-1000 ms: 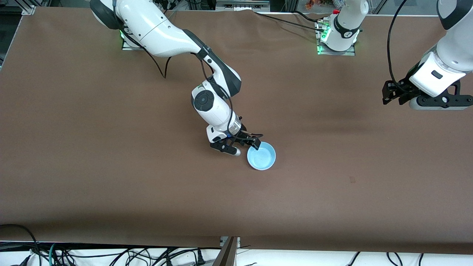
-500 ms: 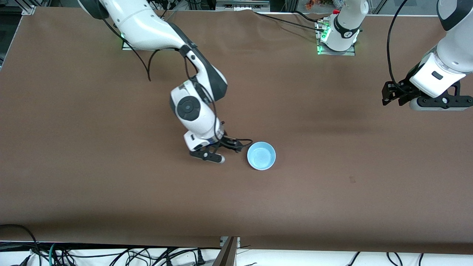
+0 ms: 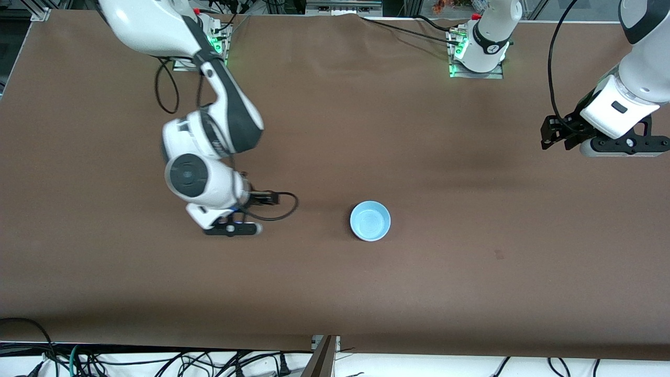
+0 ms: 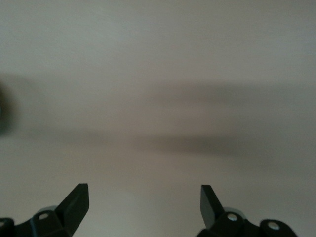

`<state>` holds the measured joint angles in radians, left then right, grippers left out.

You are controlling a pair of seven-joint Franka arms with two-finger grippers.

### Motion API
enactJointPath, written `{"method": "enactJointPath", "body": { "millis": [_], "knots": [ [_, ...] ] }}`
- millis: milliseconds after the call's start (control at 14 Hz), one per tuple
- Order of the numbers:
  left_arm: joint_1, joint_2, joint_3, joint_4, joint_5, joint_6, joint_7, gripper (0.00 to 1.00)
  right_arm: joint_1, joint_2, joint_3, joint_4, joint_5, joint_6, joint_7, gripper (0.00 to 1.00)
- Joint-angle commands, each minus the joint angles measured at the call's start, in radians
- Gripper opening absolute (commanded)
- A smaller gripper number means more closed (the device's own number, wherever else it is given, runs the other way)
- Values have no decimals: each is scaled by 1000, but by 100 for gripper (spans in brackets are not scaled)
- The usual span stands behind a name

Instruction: Stack pink and blue bowls on white bowl

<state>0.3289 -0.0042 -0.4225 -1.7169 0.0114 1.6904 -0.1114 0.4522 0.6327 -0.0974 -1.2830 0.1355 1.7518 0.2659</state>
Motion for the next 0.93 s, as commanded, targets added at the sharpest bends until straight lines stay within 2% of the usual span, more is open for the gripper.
{"method": "enactJointPath", "body": {
  "millis": [0, 143, 357, 500, 714, 857],
  "knots": [
    [15, -30, -2, -33, -27, 22, 29, 50, 8, -70, -117, -21, -10, -157, -182, 100],
    [15, -30, -2, -33, -27, 22, 29, 50, 2, -111, -186, -27, -10, -205, -313, 100],
    [15, -30, -2, -35, -27, 22, 29, 50, -96, -204, -182, -44, -33, -284, -338, 100],
    [15, -30, -2, -33, -27, 22, 29, 50, -141, -267, -150, -77, -80, -294, -338, 100],
    [15, -30, -2, -35, -27, 23, 29, 50, -246, -381, -47, -114, -175, -298, -338, 100],
    [13, -30, -2, -35, -27, 23, 29, 50, -303, -461, -32, -134, -180, -285, -336, 100]
  ]
}}
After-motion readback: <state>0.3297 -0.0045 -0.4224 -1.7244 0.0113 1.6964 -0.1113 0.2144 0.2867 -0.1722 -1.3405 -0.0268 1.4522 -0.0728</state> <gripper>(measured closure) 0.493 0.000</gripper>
